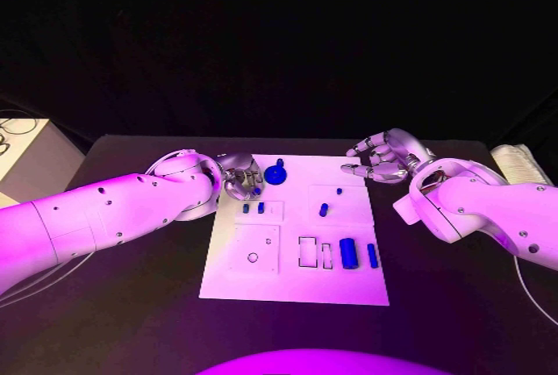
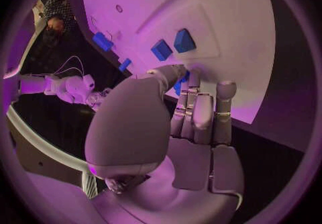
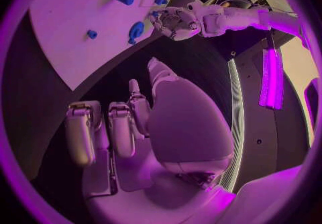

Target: Assemble the parts on the task board

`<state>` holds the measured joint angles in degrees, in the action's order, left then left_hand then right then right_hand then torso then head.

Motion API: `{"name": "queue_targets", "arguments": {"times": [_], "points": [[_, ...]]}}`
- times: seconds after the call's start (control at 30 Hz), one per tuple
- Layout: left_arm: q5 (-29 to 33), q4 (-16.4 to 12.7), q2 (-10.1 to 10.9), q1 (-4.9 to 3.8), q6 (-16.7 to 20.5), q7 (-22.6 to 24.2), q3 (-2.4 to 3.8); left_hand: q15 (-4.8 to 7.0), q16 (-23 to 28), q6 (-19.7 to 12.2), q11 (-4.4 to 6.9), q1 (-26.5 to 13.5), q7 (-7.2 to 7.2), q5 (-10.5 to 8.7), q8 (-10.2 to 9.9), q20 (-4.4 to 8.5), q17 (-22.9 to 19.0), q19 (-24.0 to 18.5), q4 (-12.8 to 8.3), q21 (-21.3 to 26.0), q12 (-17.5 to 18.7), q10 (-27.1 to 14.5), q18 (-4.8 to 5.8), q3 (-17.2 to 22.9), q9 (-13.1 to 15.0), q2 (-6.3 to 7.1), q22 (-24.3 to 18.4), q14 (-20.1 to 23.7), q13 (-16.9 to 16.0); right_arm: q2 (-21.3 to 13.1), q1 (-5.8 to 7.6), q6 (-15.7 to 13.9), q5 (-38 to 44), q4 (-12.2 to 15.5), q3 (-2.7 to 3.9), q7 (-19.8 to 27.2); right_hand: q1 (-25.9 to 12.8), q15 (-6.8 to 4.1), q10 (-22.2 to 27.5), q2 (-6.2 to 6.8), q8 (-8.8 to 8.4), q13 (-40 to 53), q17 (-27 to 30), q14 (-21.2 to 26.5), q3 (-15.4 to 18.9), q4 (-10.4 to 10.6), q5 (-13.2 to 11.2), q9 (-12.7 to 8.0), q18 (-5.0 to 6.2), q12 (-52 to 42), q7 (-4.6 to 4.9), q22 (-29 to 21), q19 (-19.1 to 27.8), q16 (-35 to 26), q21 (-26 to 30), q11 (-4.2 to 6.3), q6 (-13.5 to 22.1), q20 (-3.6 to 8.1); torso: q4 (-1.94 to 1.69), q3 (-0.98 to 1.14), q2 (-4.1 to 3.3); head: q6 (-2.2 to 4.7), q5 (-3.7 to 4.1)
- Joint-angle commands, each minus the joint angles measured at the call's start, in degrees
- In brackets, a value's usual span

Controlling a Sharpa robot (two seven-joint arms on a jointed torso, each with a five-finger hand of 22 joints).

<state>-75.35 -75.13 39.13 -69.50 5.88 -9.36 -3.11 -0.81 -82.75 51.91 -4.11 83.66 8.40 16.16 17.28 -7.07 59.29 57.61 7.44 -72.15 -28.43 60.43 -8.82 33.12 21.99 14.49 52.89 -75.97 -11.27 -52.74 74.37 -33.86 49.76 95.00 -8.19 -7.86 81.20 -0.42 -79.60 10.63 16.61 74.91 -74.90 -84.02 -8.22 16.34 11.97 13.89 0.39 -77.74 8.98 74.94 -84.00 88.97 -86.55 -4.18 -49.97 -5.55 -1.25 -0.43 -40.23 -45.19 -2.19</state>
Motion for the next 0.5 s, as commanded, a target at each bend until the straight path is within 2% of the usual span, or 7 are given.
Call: {"name": "queue_targets", "arguments": {"times": [0.03,0.27,0.5], "points": [[0.3,-0.2,0.0,0.01,0.9,-0.1,0.03,0.13,0.0,-1.0,0.01,-0.6,0.04,0.14,-0.7,0.05,-0.2,0.2,-0.1,0.4,0.6,0.4,0.27,-0.1,-0.2,0.18,-0.1,-0.3,-0.1,0.0,-0.04,0.7,0.4,0.0,0.02,0.4,-0.4,0.46,0.4,-0.23,0.2,4.0,-12.1,-5.2,-0.1,0.1,0.3,-0.1,0.55,0.2,0.13,12.6,-4.3,-0.4,0.1,-0.14,0.4,-0.41,0.0,-0.01,-0.01,-0.06,-0.03],[0.0,-0.2,0.2,0.02,1.4,-0.7,0.03,-0.07,0.2,-3.9,-0.23,-1.3,0.36,0.15,-2.9,-0.07,-0.8,-0.3,0.2,1.1,1.5,0.4,0.14,-0.4,-0.7,1.08,-1.1,0.1,-0.2,0.0,-0.05,0.8,1.4,0.0,0.02,-0.1,-0.4,0.45,0.4,-0.18,0.44,3.9,-12.2,-5.2,-0.2,0.0,0.3,-0.1,0.51,0.2,0.12,12.7,-4.4,-0.3,0.0,-0.13,0.6,-0.39,-0.03,0.01,0.01,-0.07,-0.06],[-0.1,-0.3,0.5,0.03,1.4,-1.2,0.04,-0.06,0.1,-5.2,-0.2,-1.4,0.22,0.17,-3.7,-0.11,-0.9,-0.3,0.2,1.3,1.8,0.5,0.12,-0.6,-0.8,1.18,-1.2,0.1,-0.3,0.0,-0.06,1.2,1.6,-0.2,0.01,-0.4,-0.4,0.45,0.7,-0.06,0.48,3.7,-12.0,-5.1,-0.1,0.0,0.3,-0.1,0.65,0.4,0.12,12.3,-4.1,-0.4,0.5,-0.13,0.6,-0.39,0.02,0.01,-0.01,-0.1,-0.03]]}}
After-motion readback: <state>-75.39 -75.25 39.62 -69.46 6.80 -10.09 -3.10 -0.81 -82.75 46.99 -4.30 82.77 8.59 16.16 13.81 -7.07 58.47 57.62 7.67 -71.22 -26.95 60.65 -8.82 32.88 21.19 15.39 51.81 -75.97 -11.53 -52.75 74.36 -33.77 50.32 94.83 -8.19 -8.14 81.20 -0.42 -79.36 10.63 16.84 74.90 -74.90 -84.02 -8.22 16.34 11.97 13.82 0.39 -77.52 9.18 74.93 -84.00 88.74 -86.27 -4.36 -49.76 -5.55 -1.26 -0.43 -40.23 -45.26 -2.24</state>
